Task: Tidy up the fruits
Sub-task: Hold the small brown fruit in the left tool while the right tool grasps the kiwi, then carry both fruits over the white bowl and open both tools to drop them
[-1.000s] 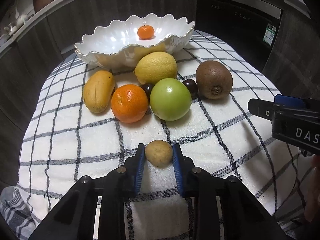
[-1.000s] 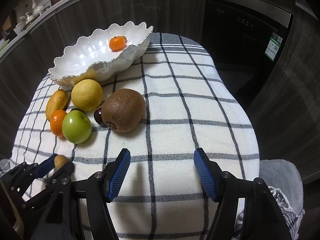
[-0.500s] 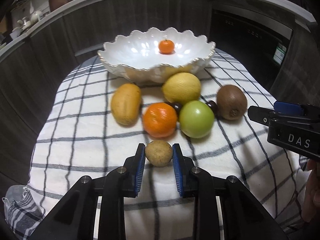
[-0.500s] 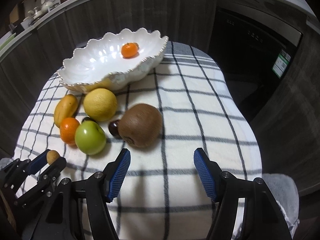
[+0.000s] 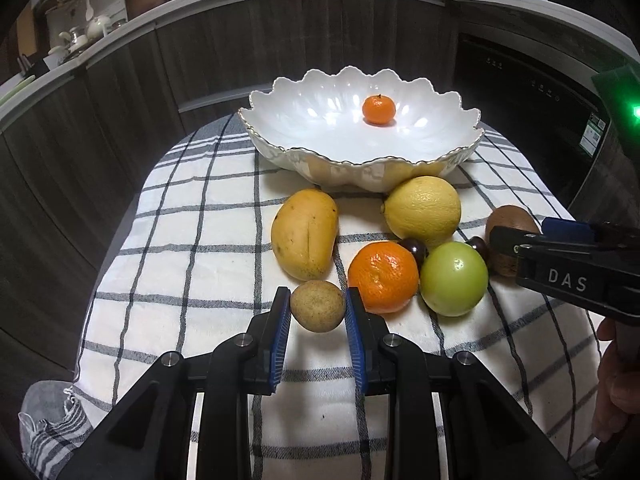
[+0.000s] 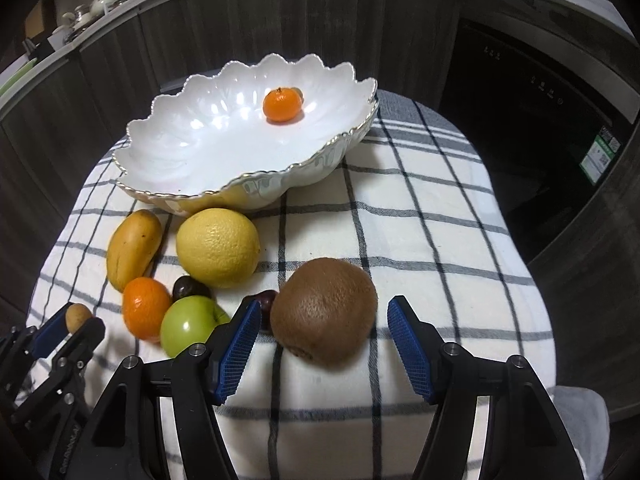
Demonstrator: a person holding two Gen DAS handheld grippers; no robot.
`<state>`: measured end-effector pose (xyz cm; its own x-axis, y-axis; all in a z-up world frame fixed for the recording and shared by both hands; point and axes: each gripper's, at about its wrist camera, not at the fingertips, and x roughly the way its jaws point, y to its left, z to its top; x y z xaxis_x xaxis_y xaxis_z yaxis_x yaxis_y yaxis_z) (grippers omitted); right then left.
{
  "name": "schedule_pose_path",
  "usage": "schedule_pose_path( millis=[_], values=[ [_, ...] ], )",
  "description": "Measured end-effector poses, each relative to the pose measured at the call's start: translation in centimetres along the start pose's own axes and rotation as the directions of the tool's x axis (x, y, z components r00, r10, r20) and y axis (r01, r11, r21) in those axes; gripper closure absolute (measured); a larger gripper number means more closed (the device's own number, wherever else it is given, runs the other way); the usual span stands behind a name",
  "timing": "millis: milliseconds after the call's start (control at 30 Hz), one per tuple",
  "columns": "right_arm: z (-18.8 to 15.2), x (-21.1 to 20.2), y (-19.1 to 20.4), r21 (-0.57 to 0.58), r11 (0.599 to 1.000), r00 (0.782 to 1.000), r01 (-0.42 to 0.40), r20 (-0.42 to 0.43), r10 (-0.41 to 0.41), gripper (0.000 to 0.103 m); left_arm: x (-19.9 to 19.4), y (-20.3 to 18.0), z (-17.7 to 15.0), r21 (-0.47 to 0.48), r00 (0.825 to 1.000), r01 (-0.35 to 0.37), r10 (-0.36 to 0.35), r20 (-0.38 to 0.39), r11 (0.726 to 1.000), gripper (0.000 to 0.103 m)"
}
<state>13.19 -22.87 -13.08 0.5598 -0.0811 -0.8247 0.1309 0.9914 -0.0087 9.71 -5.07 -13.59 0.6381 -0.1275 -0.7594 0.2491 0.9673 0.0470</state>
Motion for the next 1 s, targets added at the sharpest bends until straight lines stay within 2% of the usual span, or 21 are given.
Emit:
schedule_pose_path(
  millis=[167, 500, 1000],
  values=[
    [0.0, 1.5, -0.5, 0.013, 0.999, 0.999, -0.034, -0.019, 0.035, 0.036, 0.5, -0.4, 0.1, 0.003, 1.000, 0.010, -0.010, -0.014, 1.000, 0.076],
    [0.0, 2.2, -0.9, 0.028, 0.994, 0.994, -0.108, 0.000, 0.108, 0.036, 0.7, -0.8, 0.2, 0.009, 1.000, 0.017, -0.017, -0.022, 1.000, 0.076],
    [-0.2, 1.6, -0.9, 0.049, 0.992, 0.993, -0.116, -0.011, 0.116, 0.043, 0.0, -0.7, 0.5, 0.000, 1.000, 0.011, -0.011, -0.002, 1.000, 0.076]
  ],
)
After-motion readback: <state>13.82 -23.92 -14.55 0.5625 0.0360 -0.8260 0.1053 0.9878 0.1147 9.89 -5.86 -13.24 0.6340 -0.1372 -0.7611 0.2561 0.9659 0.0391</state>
